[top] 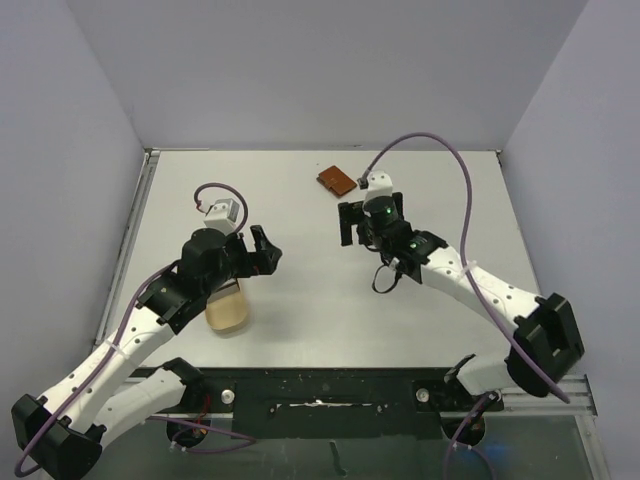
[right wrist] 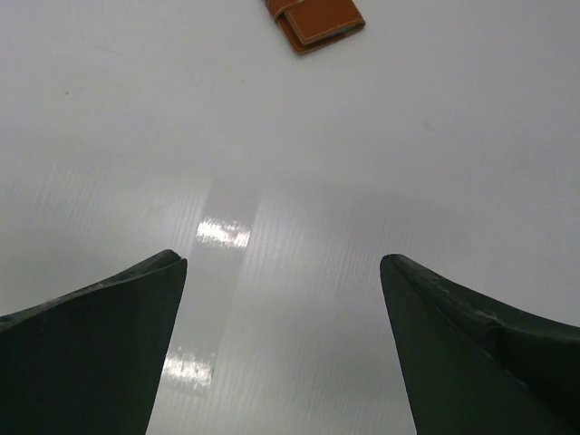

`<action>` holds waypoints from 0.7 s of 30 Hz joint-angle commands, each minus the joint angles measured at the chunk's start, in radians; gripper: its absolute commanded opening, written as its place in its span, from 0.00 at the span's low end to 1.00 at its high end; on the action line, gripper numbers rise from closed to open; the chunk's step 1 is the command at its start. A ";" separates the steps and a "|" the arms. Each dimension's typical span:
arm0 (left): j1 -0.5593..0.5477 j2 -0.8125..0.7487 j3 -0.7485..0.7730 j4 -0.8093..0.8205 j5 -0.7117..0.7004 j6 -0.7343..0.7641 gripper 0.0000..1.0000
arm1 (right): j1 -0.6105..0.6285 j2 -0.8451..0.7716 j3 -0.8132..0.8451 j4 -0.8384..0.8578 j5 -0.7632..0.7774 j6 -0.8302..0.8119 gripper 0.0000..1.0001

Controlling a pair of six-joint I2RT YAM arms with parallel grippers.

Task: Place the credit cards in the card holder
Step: Turn over the card holder at the center of the board.

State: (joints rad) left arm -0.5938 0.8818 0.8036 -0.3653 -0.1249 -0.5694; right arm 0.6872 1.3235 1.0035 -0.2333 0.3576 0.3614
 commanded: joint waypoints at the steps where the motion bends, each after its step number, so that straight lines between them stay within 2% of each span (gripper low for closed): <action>1: 0.008 -0.032 -0.029 -0.006 -0.061 0.067 0.92 | -0.044 0.180 0.129 0.120 0.067 -0.191 0.87; 4: 0.007 -0.069 -0.061 0.005 -0.056 0.108 0.91 | -0.085 0.337 0.250 0.094 0.071 -0.238 0.72; 7: 0.007 -0.110 -0.098 0.030 -0.039 0.145 0.91 | -0.126 0.475 0.393 0.060 0.020 -0.280 0.65; 13: 0.009 -0.168 -0.109 0.053 -0.045 0.166 0.90 | -0.158 0.702 0.591 0.030 -0.014 -0.337 0.64; 21: 0.010 -0.219 -0.121 0.051 -0.054 0.166 0.90 | -0.169 0.895 0.781 0.078 -0.046 -0.397 0.64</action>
State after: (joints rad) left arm -0.5915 0.6903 0.6884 -0.3729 -0.1692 -0.4259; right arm 0.5194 2.1761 1.6650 -0.2092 0.3267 0.0166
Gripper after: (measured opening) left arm 0.901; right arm 0.641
